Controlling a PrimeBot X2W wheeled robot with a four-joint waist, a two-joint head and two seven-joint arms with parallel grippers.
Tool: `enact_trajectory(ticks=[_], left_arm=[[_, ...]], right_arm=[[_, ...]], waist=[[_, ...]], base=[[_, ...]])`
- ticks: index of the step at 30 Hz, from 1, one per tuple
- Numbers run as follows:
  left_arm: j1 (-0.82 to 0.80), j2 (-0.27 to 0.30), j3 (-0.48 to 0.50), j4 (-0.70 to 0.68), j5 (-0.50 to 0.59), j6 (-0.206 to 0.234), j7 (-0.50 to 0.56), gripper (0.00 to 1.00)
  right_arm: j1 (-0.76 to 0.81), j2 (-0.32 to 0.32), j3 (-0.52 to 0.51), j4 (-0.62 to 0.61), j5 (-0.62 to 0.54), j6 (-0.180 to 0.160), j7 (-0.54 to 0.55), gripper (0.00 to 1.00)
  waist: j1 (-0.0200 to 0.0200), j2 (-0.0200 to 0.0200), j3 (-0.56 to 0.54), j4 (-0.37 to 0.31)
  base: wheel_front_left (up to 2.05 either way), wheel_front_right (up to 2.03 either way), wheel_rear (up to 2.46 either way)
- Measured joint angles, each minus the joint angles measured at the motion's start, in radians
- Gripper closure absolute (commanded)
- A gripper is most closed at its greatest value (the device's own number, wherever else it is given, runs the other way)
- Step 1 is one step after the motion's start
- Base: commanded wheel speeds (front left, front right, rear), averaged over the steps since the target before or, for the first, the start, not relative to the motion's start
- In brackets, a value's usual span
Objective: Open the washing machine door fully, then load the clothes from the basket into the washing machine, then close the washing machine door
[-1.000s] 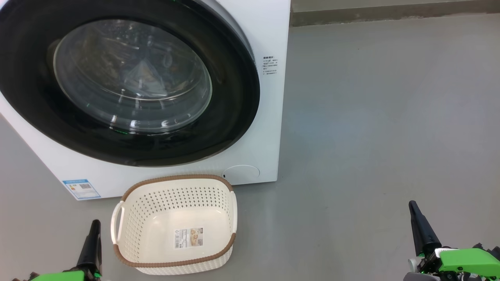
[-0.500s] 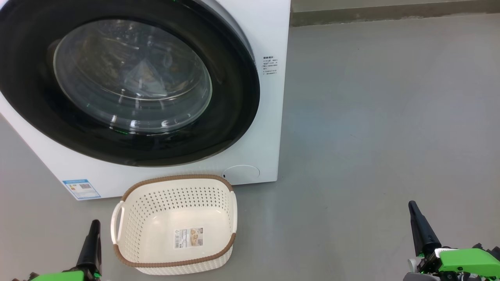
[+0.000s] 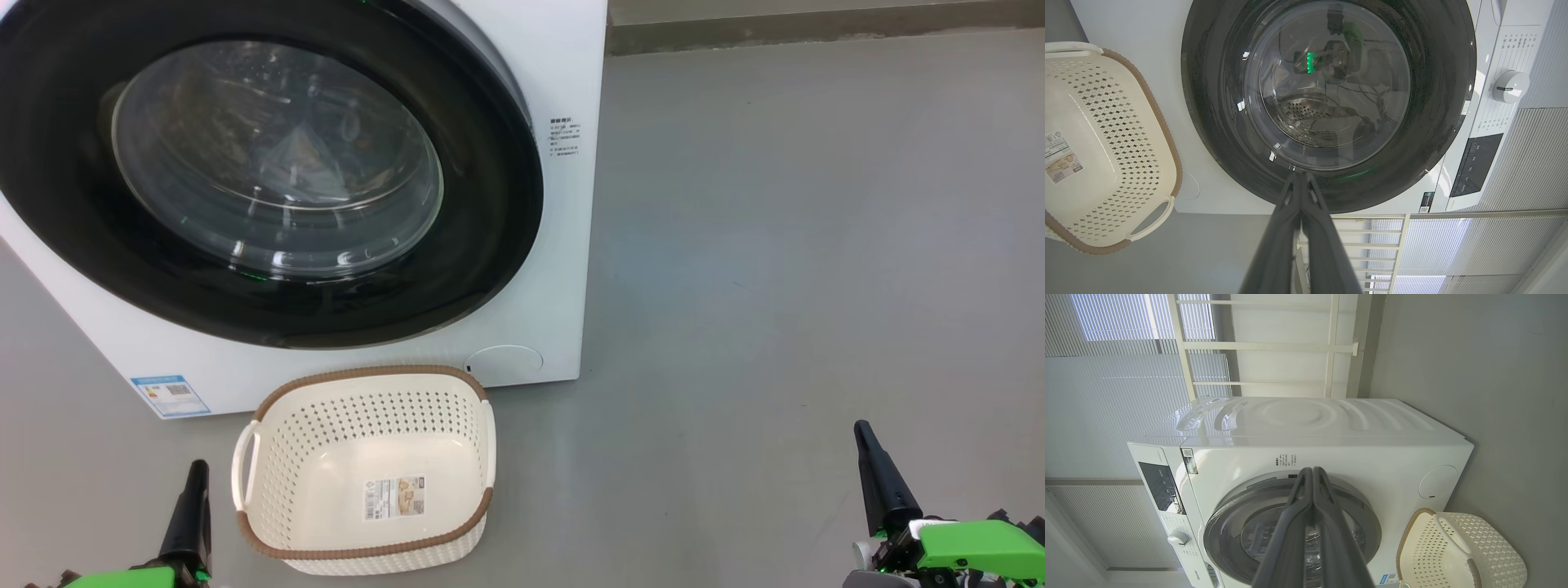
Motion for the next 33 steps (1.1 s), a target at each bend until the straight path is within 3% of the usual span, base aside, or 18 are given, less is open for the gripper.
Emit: enact_trajectory(ticks=[33], left_arm=[[0.0, -0.007, 0.004, 0.0, 0.002, 0.0, 0.008, 1.0]], right_arm=[[0.0, 0.004, -0.007, 0.0, 0.0, 0.0, 0.007, 1.0]], waist=[[0.0, 0.0001, 0.0, 0.0]], base=[[0.0, 0.0, 0.0]])
